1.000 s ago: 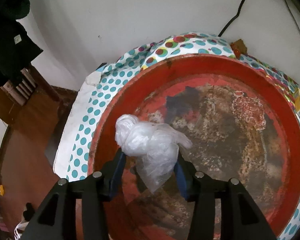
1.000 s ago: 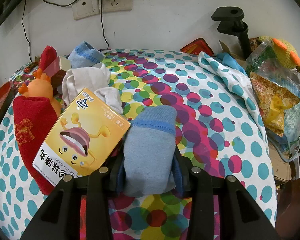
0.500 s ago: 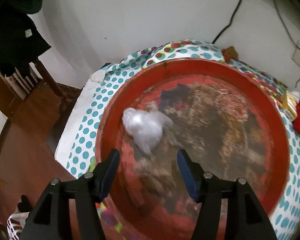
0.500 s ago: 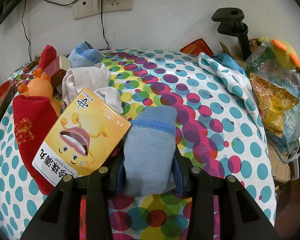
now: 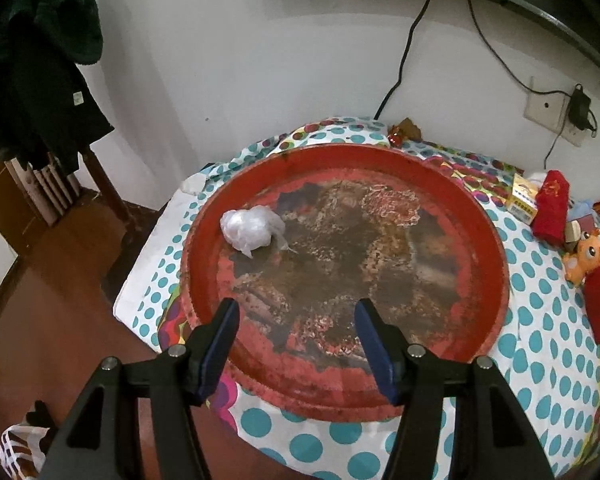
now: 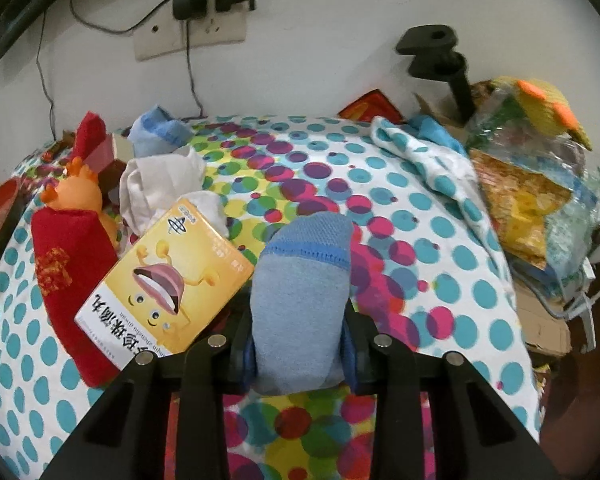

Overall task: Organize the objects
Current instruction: 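Carry the blue sock with the right gripper onto the red tray and release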

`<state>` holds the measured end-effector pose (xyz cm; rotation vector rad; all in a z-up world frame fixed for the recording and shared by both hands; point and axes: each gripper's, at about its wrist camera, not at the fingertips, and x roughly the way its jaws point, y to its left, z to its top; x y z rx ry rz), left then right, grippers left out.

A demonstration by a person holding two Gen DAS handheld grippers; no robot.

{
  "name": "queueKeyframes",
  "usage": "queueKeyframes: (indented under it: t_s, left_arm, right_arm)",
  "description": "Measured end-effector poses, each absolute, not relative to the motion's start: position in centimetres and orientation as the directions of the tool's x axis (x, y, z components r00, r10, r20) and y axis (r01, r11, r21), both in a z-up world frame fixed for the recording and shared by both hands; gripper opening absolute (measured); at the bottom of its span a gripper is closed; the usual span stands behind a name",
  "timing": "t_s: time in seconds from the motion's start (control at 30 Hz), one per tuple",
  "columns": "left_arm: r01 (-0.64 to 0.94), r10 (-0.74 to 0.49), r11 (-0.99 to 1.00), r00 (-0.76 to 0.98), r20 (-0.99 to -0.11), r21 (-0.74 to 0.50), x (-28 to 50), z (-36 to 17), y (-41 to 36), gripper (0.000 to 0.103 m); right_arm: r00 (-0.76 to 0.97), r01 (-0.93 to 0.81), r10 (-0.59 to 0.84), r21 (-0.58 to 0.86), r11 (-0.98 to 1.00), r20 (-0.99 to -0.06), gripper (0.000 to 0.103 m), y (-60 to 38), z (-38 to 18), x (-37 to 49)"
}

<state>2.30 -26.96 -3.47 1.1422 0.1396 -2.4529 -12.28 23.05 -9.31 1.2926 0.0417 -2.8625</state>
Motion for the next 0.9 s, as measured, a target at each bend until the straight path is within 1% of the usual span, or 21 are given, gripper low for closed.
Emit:
queueKeyframes:
  t_s: [0.1,0.17,0.3,0.37,0.6,0.7,0.9]
  left_arm:
    - [0.43,-0.349,-0.898,-0.569,-0.744,0.092,2.6,-3.5,-27.3,0.062]
    - [0.44,-0.344,-0.895,-0.568,-0.748,0.078,2.9,-3.6,-27.8,0.062]
    - [0.44,-0.319,-0.897,-0.573,-0.755,0.045,3.3,-3.5,-28.6,0.062]
    - [0.453,-0.32,-0.891,-0.58,-0.749,0.031,3.6,-3.4,-29.0,0.062]
    - [0.464,-0.294,-0.886,-0.574,-0.765,-0.008,4.0,-3.9,-30.3,0.062]
    - [0.477,-0.288,-0.878,-0.568,-0.771,-0.023,4.3,-4.3,-31.1,0.062]
    - [0.504,-0.289,-0.863,-0.561,-0.776,-0.043,4.7,-4.7,-32.4,0.062]
  right_arm:
    - [-0.685,-0.007,0.025,-0.028,-1.0,-0.728,0.031,23.0,-7.5,-11.3]
    - [-0.697,0.009,0.002,-0.012,-1.0,-0.717,0.031,22.4,-5.9,-10.7]
    - [-0.726,0.094,-0.046,-0.032,-0.995,-0.686,0.031,18.7,-3.4,-10.0]
    - [-0.725,0.162,-0.11,-0.013,-0.987,-0.68,0.031,16.0,-2.5,-9.9]
    - [-0.642,0.384,-0.29,0.03,-0.923,-0.71,0.031,5.4,-2.5,-10.0]
    - [-0.603,0.465,-0.334,0.022,-0.885,-0.725,0.031,0.4,-3.1,-10.1]
    - [-0.539,0.572,-0.388,0.013,-0.82,-0.748,0.031,-7.3,-3.9,-11.0]
